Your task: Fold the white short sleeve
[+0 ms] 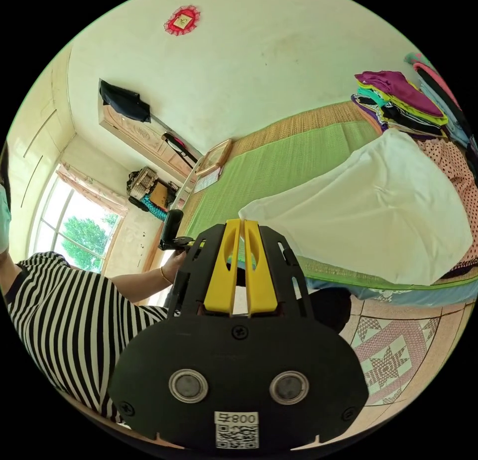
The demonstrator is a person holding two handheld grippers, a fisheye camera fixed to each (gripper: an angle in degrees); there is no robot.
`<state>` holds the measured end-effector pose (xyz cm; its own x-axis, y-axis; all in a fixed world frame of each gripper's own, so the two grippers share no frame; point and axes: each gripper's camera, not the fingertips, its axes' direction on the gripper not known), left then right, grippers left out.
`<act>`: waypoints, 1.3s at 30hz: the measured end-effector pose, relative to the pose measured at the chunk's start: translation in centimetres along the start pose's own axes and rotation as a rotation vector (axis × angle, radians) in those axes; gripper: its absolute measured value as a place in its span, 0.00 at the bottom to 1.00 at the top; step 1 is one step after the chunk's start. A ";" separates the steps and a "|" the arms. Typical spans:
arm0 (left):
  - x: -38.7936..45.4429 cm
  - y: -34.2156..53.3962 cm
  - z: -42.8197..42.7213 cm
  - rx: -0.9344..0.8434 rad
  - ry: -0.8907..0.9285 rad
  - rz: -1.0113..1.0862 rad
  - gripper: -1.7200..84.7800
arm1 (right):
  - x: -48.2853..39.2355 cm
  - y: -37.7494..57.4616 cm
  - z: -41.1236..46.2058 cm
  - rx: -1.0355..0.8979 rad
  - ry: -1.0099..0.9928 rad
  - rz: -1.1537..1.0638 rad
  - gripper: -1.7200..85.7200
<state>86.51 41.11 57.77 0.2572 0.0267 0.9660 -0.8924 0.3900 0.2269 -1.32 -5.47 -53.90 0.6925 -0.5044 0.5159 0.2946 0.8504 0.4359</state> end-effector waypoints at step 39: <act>-20.3 -3.8 14.2 -0.163 0.320 -0.324 0.10 | 10.7 19.7 -20.1 0.184 -0.157 0.307 0.03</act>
<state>79.45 25.97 39.06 0.6364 0.1516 0.7563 -0.6844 0.5633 0.4630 25.11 8.94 -54.61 0.6169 -0.2597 0.7430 -0.0438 0.9312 0.3618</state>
